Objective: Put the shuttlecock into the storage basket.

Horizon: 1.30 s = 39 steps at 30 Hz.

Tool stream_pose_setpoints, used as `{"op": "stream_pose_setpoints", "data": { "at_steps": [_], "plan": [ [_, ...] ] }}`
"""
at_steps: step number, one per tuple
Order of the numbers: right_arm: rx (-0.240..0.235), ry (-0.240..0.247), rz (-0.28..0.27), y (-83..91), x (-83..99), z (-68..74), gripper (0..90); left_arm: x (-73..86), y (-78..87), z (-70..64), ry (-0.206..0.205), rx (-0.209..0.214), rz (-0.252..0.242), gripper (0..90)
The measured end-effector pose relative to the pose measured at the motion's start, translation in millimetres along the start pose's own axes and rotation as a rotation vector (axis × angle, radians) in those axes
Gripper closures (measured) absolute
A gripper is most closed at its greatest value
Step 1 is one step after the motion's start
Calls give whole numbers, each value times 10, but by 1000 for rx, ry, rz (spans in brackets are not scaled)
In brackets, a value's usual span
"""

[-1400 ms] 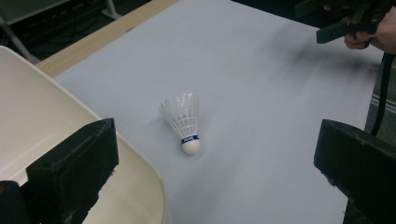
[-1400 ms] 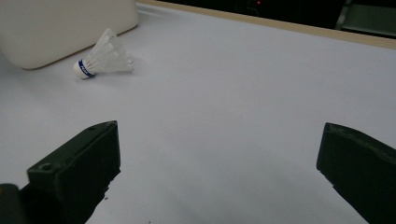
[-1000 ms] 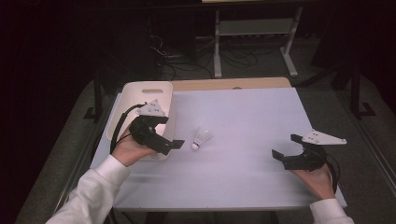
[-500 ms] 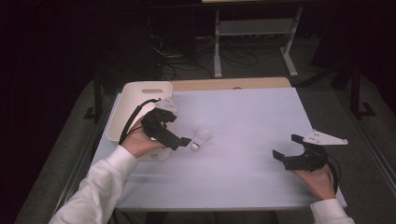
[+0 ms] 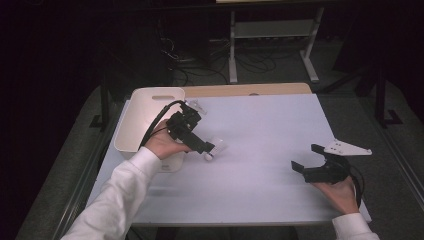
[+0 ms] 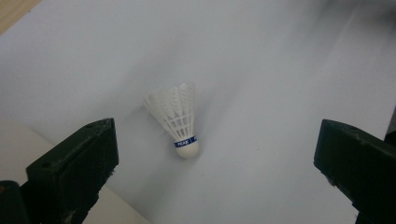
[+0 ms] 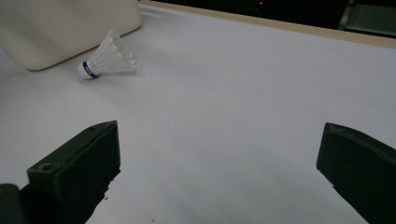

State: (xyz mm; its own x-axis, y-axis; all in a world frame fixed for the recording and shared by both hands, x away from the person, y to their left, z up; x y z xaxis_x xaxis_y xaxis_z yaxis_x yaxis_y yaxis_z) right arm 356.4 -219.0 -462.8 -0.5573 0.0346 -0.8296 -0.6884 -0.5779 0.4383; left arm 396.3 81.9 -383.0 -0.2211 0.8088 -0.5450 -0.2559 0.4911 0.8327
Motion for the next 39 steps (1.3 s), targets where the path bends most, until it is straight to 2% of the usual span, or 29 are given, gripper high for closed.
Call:
{"op": "stream_pose_setpoints", "data": {
  "at_steps": [3, 4, 6, 8, 14, 18, 23, 31, 39],
  "plan": [
    [-2, -2, -1, 4, -3, 0, 0, -36, -29, 23, 5, -16, 14, 0],
    [-3, -2, -1, 4, -3, 1, 0, -51, -43, 16, 17, -12, 17, 0],
    [-3, -2, 0, 2, -1, 2, 0, -57, -53, 17, 14, -8, 28, 0],
    [-4, -2, 0, 2, 0, 3, 0, -81, -91, 6, 38, -8, 33, 0],
    [-6, -3, -1, 4, -2, 6, 0, -121, -175, 8, 57, -2, 69, 0],
    [-5, 0, -2, 4, -3, 0, 0, -143, -226, 7, 73, 16, 84, 0],
    [-9, -2, 1, 6, 3, 12, 0, -153, -316, 4, 97, 26, 125, 0],
    [-10, 5, -5, 12, -3, 20, 0, -137, -411, -28, 86, 26, 173, 0],
    [-12, 6, -4, 7, 0, 31, 0, -120, -531, -13, 108, 16, 191, 0]
  ]
}}
Point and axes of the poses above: each handheld gripper's, and its own axes: y roughly backward along the jaws, x roughly out of its underside, z roughly to its left, the point moved 10 cm from there along -y, roughly forward along the jaws, and after that the axes turned 15 degrees about -y, right-handed, at the moved point
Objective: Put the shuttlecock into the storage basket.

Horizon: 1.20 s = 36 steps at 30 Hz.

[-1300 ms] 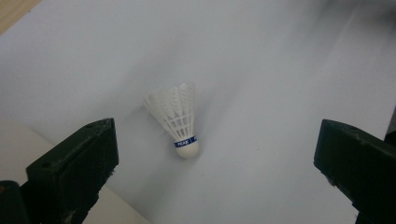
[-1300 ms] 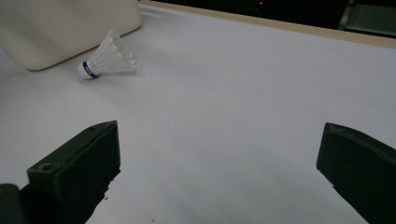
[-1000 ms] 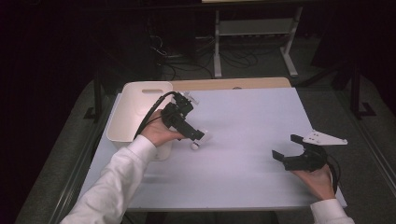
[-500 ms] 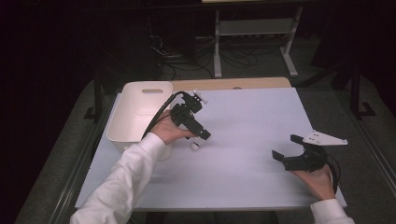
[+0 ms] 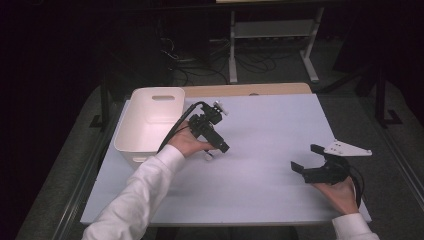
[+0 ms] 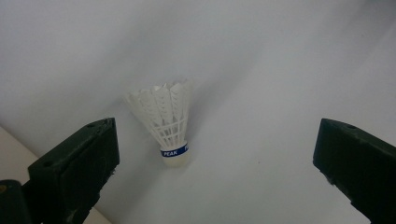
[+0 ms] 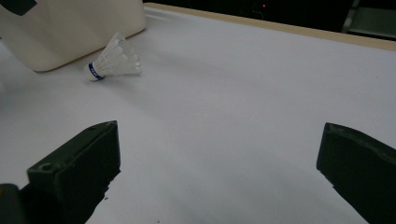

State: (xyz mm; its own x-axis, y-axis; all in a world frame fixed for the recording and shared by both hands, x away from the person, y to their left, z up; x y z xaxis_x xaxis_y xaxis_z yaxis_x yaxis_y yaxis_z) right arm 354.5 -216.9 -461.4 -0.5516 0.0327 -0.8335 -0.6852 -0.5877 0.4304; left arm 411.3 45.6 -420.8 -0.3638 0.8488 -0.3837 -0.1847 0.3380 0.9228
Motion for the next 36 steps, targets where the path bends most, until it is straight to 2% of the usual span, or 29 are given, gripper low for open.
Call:
{"op": "stream_pose_setpoints", "data": {
  "at_steps": [2, 9, 16, 30, 36],
  "plan": [
    [-1, 2, 1, 2, 2, -7, 0, -9, -40, -1, 19, 1, -7, 0],
    [-2, -1, -2, -3, 3, -9, 0, 6, -130, -12, 17, 9, 7, 0],
    [-1, -1, -1, -1, 5, -10, 0, 34, -255, -30, 31, 22, 21, 0],
    [-3, -2, 3, -3, 10, -6, 0, 83, -380, -13, 51, 23, 35, 0],
    [-4, -6, 1, -1, 9, -6, 0, 121, -442, -13, 58, 38, 41, 0]
  ]
}}
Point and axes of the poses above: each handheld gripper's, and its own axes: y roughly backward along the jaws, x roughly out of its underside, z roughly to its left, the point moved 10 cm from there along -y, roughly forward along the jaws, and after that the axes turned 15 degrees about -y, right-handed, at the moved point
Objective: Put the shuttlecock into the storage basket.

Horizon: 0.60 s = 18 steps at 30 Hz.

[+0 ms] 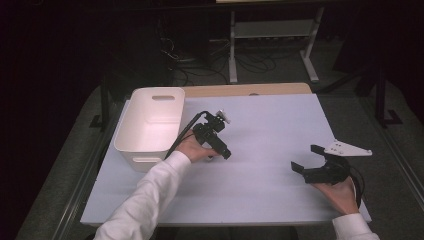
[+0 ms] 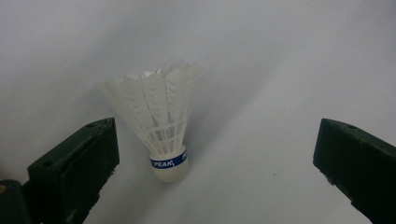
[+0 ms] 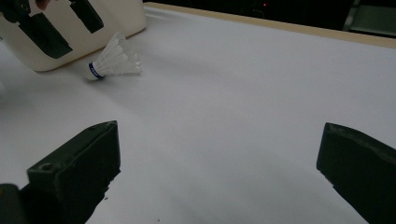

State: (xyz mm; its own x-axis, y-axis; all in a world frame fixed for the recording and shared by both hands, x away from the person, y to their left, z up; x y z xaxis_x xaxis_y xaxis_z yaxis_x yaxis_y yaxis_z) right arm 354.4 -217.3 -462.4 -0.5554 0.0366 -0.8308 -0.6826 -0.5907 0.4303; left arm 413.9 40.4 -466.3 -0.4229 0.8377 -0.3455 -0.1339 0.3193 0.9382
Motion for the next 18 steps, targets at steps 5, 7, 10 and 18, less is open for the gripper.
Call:
{"op": "stream_pose_setpoints", "data": {
  "at_steps": [5, 7, 10, 18],
  "plan": [
    [0, -3, 0, 5, 0, -1, 0, 37, -63, -21, 9, 14, 4, 0],
    [-1, -2, 0, 5, 1, -3, 0, 54, -95, -19, 16, 17, 5, 0],
    [-1, -1, 0, 7, 2, -3, 0, 83, -133, -15, 22, 19, 10, 0],
    [-8, -1, 1, -5, 6, 7, 0, 142, -200, -26, 36, 39, 17, 0]
  ]
}}
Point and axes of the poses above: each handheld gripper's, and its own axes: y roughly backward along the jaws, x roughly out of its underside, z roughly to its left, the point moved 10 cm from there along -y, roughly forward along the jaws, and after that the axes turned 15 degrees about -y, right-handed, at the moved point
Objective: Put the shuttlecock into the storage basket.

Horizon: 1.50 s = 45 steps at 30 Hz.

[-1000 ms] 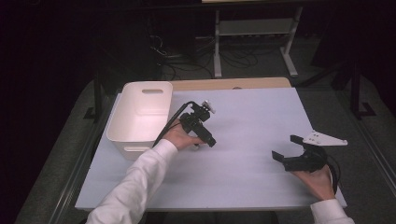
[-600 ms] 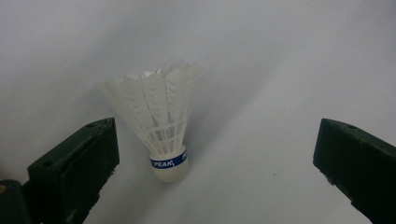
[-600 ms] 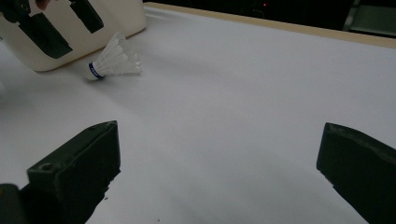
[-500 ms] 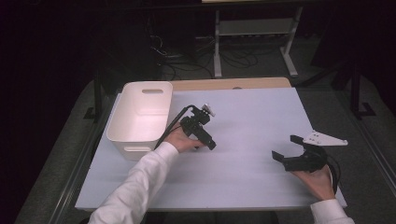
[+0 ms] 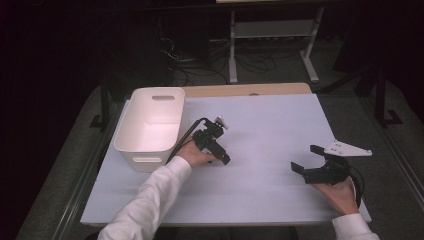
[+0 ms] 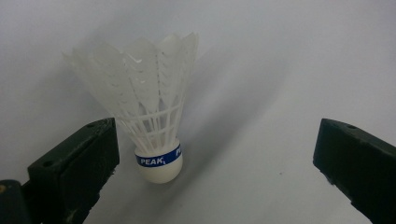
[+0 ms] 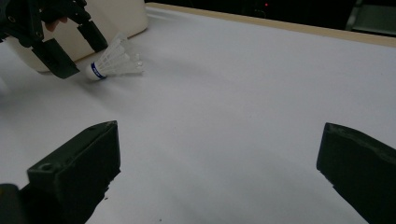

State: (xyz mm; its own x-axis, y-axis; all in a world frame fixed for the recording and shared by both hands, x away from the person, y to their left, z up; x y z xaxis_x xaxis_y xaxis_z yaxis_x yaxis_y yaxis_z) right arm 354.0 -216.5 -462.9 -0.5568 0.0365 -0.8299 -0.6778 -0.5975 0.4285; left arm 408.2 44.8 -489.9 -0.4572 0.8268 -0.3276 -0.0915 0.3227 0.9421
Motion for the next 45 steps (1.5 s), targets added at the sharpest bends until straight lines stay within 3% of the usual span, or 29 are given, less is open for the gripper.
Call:
{"op": "stream_pose_setpoints", "data": {
  "at_steps": [13, 18, 21, 34, 36, 37, 40, 45],
  "plan": [
    [-9, -1, 13, -16, 22, 13, 0, 88, -126, 9, 40, -13, 12, 34],
    [-10, -5, 10, -12, 16, 12, 0, 88, -114, 46, 76, -51, -2, 143],
    [-11, -2, 13, -13, 18, 15, 0, 110, -123, 83, 63, -80, 15, 185],
    [-13, -4, 11, -11, 17, 16, 0, 143, -171, 158, 95, -193, 50, 439],
    [-13, -3, 11, -10, 15, 16, 0, 146, -166, 171, 87, -197, 51, 510],
    [-13, -3, 11, -10, 15, 16, 0, 146, -162, 172, 95, -199, 48, 510],
    [-14, -4, 12, -10, 17, 15, 0, 153, -143, 205, 115, -195, 37, 623],
    [-13, -2, 11, -10, 16, 17, 0, 145, -148, 195, 111, -207, 38, 643]
  ]
}}
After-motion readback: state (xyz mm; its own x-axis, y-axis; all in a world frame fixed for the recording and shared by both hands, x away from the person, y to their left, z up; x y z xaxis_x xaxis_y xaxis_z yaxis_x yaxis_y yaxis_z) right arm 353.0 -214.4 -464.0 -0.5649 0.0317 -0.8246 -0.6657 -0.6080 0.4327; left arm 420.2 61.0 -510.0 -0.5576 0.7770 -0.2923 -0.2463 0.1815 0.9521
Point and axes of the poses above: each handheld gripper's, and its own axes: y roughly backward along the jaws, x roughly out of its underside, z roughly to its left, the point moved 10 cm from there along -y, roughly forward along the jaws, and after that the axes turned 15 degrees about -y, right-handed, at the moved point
